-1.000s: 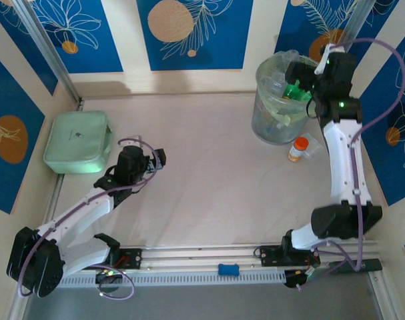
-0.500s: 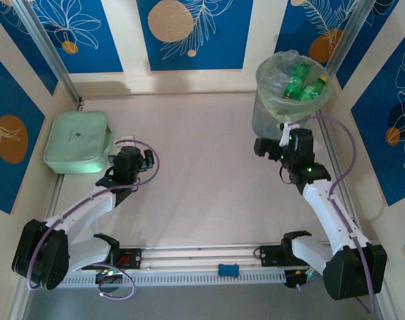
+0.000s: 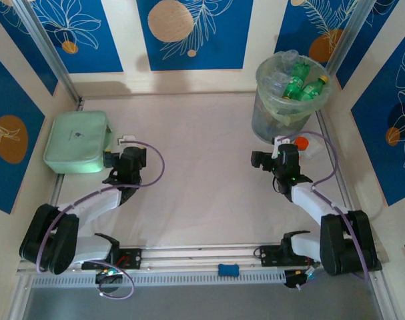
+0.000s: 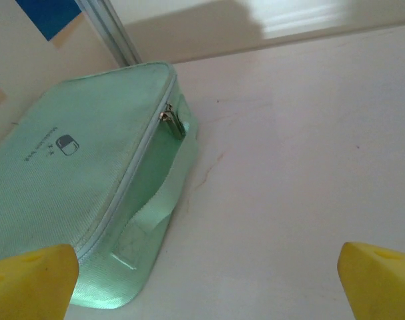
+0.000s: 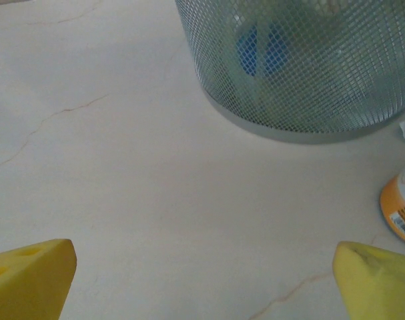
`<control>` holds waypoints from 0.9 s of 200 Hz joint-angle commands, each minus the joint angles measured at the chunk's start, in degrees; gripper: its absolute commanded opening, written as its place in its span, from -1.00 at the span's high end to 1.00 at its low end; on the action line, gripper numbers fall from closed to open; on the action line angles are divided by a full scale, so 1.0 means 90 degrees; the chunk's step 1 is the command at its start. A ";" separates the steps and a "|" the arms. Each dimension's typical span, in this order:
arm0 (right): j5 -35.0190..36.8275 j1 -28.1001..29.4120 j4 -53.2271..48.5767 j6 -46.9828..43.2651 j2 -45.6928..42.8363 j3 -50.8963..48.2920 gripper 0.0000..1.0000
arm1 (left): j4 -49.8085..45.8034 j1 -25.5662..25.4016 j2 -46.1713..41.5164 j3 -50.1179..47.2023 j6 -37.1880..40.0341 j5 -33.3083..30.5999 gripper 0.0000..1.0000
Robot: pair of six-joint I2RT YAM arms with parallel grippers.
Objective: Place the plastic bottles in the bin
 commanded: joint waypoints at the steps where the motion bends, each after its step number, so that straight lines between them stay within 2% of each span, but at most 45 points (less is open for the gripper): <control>1: 0.0175 0.0038 0.1107 -0.0429 0.0332 -0.0068 -0.98 | 0.0802 0.0083 0.0269 -0.0189 0.0664 -0.0382 -0.98; 30: 0.0051 -0.0094 0.1729 -0.0469 0.0932 -0.0005 -0.98 | 0.1608 0.0194 0.0574 -0.0503 0.0799 -0.0129 -0.98; 63: -0.0043 -0.0189 0.2077 -0.0537 0.1010 -0.0162 -0.98 | 0.4106 0.0390 0.1169 -0.1227 0.1357 0.0527 -0.98; 83: -0.0045 -0.0289 0.2592 -0.0566 0.0927 -0.0430 -0.98 | 0.4821 0.0559 0.1533 -0.1347 0.1413 0.0859 -0.98; 96: -0.0023 -0.0375 0.2944 -0.0552 0.0992 -0.0571 -0.98 | 0.5036 0.0678 0.1763 -0.1334 0.1391 0.1058 -0.98; 108: -0.0011 -0.0476 0.3358 -0.0491 0.1224 -0.0656 -0.98 | 0.4564 0.0758 0.1564 -0.1304 0.1193 0.1310 -0.98; 136: -0.0118 -0.0503 0.3447 -0.0514 0.1755 -0.0421 -0.98 | 0.4522 0.1135 0.1473 -0.1425 0.0918 0.2197 -0.98; 145: -0.0364 -0.0676 0.3289 -0.0365 0.1782 -0.0371 -0.98 | 0.4491 0.1255 0.1470 -0.1419 0.0826 0.2423 -0.98; 167: -0.0519 -0.0776 0.3692 -0.0327 0.1922 -0.0518 -0.98 | 0.4310 0.1556 0.1572 -0.1373 0.0599 0.3034 -0.98; 180: -0.0469 -0.0742 0.3670 -0.0348 0.1922 -0.0510 -0.98 | 0.5040 0.1568 0.2015 -0.1433 0.0739 0.3046 -0.98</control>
